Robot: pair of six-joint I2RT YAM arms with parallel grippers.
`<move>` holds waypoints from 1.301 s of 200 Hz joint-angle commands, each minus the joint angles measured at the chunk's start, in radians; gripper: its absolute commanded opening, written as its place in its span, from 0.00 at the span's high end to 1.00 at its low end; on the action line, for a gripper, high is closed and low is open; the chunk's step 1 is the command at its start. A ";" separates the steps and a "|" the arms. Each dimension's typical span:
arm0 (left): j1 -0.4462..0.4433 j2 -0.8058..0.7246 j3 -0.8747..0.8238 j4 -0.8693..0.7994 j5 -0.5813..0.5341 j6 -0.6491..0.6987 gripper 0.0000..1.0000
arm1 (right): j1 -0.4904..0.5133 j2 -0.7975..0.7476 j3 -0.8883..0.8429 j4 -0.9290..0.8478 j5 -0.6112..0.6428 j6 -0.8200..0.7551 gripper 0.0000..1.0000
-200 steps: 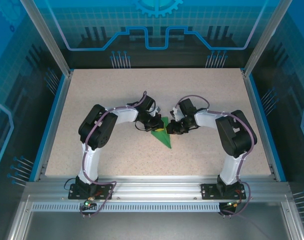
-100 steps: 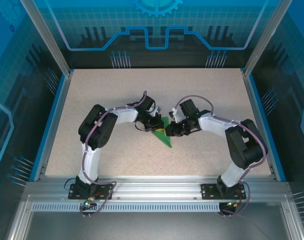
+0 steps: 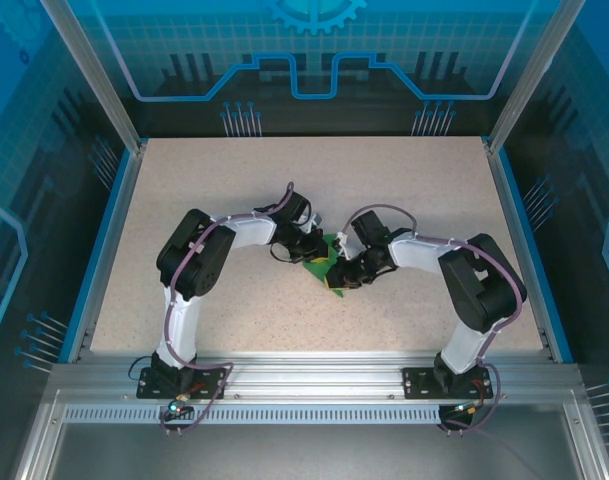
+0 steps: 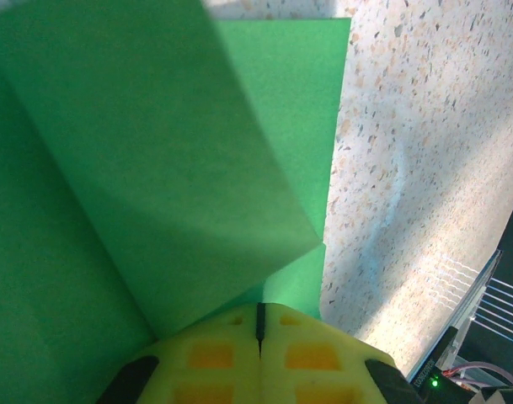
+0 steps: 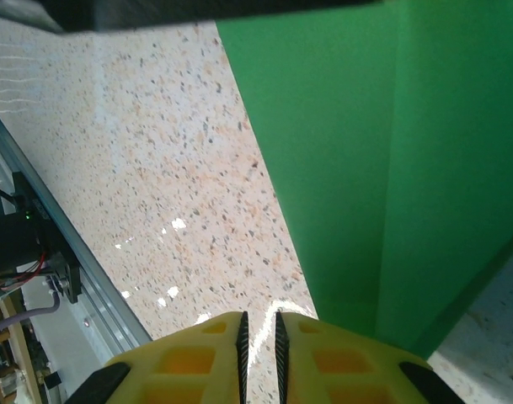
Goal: Fold a paper plane with a square sheet of paper (fold left side to right side)
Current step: Fourth fold the wing at the center of the table.
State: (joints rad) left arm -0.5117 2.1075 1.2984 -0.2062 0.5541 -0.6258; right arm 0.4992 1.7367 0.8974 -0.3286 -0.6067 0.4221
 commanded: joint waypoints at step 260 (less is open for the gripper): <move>-0.003 0.019 -0.038 -0.075 -0.053 0.011 1.00 | -0.021 0.018 0.069 -0.012 0.047 0.040 0.93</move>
State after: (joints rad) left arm -0.5117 2.1075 1.2984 -0.2070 0.5541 -0.6262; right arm 0.4858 1.6978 0.9421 -0.3347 -0.5846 0.4442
